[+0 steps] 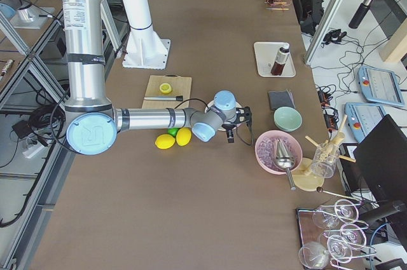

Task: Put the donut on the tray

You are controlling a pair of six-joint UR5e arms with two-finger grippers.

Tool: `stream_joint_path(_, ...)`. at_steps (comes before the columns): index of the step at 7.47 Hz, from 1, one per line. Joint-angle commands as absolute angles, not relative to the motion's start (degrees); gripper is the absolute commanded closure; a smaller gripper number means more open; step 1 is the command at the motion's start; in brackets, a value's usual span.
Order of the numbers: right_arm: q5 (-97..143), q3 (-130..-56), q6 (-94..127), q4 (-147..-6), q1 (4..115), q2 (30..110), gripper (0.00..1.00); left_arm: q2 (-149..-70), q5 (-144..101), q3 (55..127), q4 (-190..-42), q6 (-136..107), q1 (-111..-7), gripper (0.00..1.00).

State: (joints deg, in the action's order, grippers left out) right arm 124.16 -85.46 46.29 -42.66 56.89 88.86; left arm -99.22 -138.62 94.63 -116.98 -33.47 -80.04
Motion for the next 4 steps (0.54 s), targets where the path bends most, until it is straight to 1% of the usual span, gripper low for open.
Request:
stream_joint_path(1,125.7,-85.7,55.7,-34.1,55.1,91.8,0.28,-99.2,-138.6,95.5,-117.0,-34.5,-80.0,0.01)
stream_joint_path(2,125.4,-85.7,55.9,-33.9,54.3,92.1,0.34,-99.1,-138.6,95.5,-117.0,-34.5,-80.0,0.01)
stream_joint_path(3,124.9,-85.7,55.9,-33.9,53.8,92.0,0.35,-99.0,-138.6,95.5,-117.1,-34.5,-80.0,0.01)
stream_joint_path(4,124.7,-85.8,55.9,-33.9,53.4,92.1,0.37,-98.7,-138.6,95.7,-117.1,-34.5,-80.0,0.01)
